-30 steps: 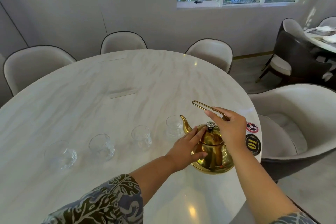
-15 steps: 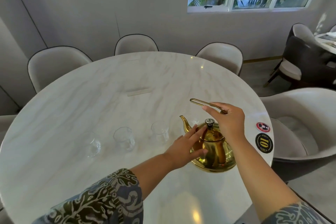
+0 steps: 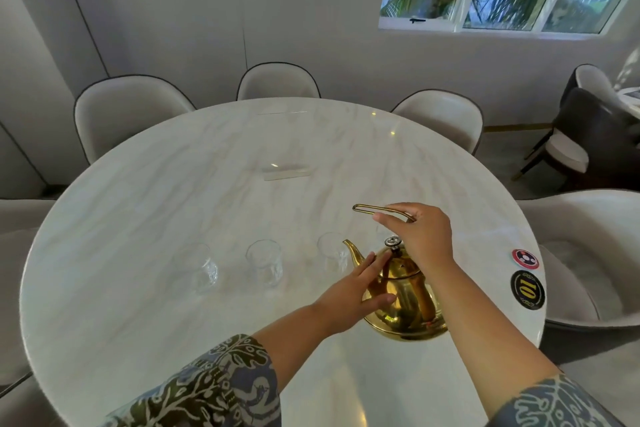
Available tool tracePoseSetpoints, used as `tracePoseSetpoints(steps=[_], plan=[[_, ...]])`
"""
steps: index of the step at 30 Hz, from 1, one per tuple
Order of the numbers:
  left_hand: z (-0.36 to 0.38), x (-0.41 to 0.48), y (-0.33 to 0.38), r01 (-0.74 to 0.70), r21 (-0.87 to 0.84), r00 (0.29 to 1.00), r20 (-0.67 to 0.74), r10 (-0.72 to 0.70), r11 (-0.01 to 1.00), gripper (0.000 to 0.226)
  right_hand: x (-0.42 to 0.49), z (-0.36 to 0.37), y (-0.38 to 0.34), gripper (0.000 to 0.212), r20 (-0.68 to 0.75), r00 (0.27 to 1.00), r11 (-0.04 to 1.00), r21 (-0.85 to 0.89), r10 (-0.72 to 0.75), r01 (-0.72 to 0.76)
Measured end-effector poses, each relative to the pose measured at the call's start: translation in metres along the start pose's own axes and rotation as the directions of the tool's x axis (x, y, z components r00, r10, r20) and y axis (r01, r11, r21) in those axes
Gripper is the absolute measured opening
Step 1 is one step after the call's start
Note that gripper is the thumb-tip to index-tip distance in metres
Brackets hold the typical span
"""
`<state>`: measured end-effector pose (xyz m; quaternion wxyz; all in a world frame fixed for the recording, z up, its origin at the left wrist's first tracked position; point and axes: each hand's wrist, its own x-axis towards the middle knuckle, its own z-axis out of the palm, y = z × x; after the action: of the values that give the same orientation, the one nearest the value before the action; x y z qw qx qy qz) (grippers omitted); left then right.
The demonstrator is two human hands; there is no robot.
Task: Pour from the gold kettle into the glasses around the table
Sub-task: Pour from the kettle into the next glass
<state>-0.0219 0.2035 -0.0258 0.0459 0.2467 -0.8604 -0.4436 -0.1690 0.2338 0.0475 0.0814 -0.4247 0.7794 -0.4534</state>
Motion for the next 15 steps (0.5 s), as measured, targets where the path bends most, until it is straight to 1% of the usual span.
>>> tracePoseSetpoints(steps=[4, 7, 15], plan=[[-0.001, -0.002, -0.007, 0.013, -0.063, 1.000, -0.010, -0.013, 0.998, 0.070, 0.003, 0.011, -0.007, 0.042, 0.027, 1.000, 0.998, -0.068, -0.002, 0.004], [-0.004, -0.001, -0.011, 0.019, -0.128, 1.000, 0.002, -0.019, 0.992, 0.070, 0.006, 0.016, -0.014, 0.043, 0.057, 0.998, 0.989, -0.150, -0.004, 0.012], [0.000, 0.004, -0.015, 0.009, -0.242, 0.999, -0.038, -0.019, 0.970, 0.068, 0.016, 0.022, -0.025, 0.045, 0.112, 0.993, 0.972, -0.235, 0.034, -0.007]])
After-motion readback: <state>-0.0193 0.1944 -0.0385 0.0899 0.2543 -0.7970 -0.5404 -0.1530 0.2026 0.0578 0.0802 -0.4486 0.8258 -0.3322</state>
